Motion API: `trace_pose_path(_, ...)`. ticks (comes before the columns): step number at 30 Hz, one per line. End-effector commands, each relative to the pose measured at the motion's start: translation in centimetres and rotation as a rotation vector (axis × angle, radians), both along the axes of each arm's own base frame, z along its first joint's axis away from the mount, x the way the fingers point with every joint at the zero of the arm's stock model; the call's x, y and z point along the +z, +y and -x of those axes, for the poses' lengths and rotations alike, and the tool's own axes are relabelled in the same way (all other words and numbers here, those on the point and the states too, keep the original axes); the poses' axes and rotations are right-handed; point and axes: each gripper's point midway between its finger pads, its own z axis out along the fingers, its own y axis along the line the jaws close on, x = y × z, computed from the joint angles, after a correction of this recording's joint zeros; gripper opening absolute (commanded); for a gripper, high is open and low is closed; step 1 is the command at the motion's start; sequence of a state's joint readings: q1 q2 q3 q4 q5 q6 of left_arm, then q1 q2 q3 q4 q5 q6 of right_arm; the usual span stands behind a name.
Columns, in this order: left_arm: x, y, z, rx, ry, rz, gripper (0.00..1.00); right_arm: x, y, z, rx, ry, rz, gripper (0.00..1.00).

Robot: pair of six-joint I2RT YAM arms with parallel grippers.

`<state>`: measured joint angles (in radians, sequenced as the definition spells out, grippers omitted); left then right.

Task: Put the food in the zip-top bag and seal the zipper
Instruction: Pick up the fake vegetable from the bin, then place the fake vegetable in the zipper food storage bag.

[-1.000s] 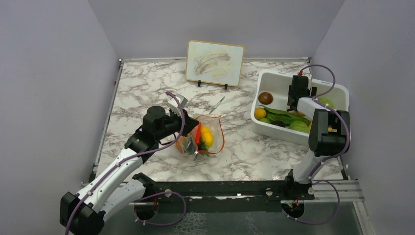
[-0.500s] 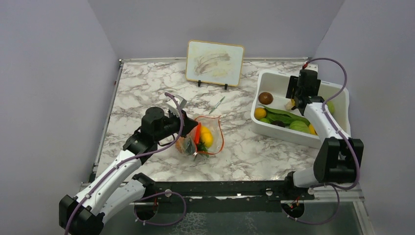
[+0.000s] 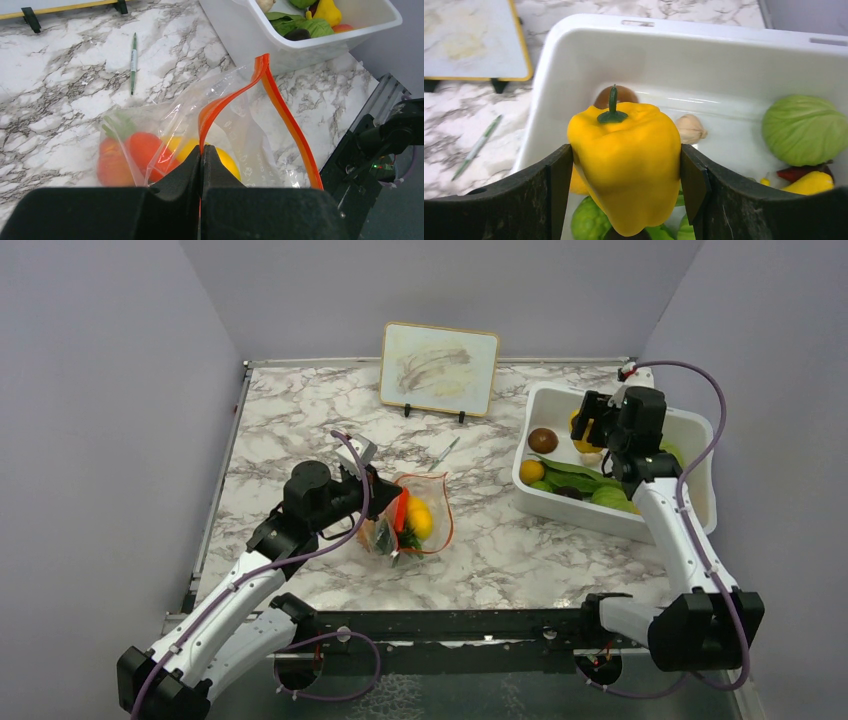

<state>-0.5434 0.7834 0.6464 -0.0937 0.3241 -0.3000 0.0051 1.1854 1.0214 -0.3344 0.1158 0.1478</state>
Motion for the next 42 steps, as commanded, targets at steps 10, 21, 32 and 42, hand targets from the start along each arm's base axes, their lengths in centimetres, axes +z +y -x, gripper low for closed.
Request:
trace_pose_path(10, 0.9, 0.3, -0.2, 0.012, -0.034, -0.005, 0.00, 4.4, 10.6, 3.7, 0.408, -0.123, -0.289, 0.50)
trace_pose_path(21, 2.6, -0.5, -0.6, 0.017, -0.032, 0.074, 0.00, 7.3, 20.7, 8.3, 0.797, -0.181, -0.374, 0.52)
trace_pose_path(32, 5.6, -1.9, -0.3, -0.035, -0.011, 0.158, 0.00, 10.8, 26.8, 16.4, 1.289, -0.383, -0.423, 0.52)
trace_pose_path(42, 7.3, -2.4, 0.1, -0.062, 0.023, 0.199, 0.00, 10.4, 32.3, 20.1, 1.480, -0.415, -0.412, 0.53)
